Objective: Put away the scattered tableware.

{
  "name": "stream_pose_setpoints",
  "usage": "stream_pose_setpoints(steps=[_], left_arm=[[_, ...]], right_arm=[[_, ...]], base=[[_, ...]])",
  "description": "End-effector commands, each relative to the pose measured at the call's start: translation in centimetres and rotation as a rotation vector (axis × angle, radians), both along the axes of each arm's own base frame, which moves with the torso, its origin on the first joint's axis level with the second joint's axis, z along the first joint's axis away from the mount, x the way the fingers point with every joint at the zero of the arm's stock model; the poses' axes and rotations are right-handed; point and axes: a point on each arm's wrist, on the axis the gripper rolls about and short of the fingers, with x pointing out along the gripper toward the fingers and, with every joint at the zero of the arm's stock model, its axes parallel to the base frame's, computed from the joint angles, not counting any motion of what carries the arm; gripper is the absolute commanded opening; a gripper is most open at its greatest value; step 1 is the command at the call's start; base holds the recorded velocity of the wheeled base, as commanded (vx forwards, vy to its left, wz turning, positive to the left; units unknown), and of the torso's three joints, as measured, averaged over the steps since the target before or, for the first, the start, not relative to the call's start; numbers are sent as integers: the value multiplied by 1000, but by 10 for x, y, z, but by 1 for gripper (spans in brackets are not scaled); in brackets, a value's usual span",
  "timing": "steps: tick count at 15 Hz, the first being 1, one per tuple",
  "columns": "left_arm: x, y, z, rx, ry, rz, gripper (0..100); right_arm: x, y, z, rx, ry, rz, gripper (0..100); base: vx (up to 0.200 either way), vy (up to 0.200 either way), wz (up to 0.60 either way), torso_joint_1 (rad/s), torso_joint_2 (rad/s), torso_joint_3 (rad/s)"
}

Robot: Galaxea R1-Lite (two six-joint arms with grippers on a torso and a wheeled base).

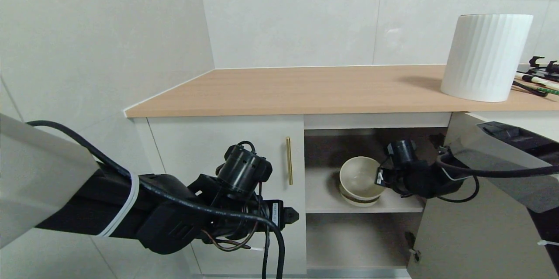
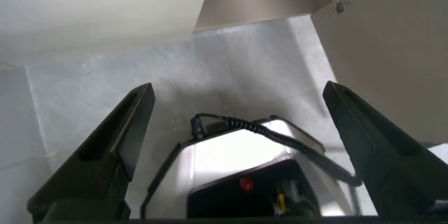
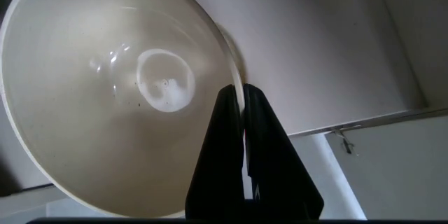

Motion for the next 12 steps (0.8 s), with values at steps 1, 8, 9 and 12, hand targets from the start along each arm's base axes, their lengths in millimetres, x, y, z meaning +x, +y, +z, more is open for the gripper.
stream_pose_setpoints(steps=[1,8,9,12], left_arm=[[0,0,1,-3,-2,3,100],[2,0,3,-9,-8,7,100],[2,0,3,-9,-8,7,100],[2,0,3,-9,-8,7,100]], right_arm=[[1,0,-5,-2,7,0,0],[4,1,-5,0,3,0,0],[4,1,-5,0,3,0,0],[3,1,-8,-2,8,4,0]], base=[[0,0,0,0,0,0],[0,0,0,0,0,0],[0,0,0,0,0,0],[0,0,0,0,0,0]])
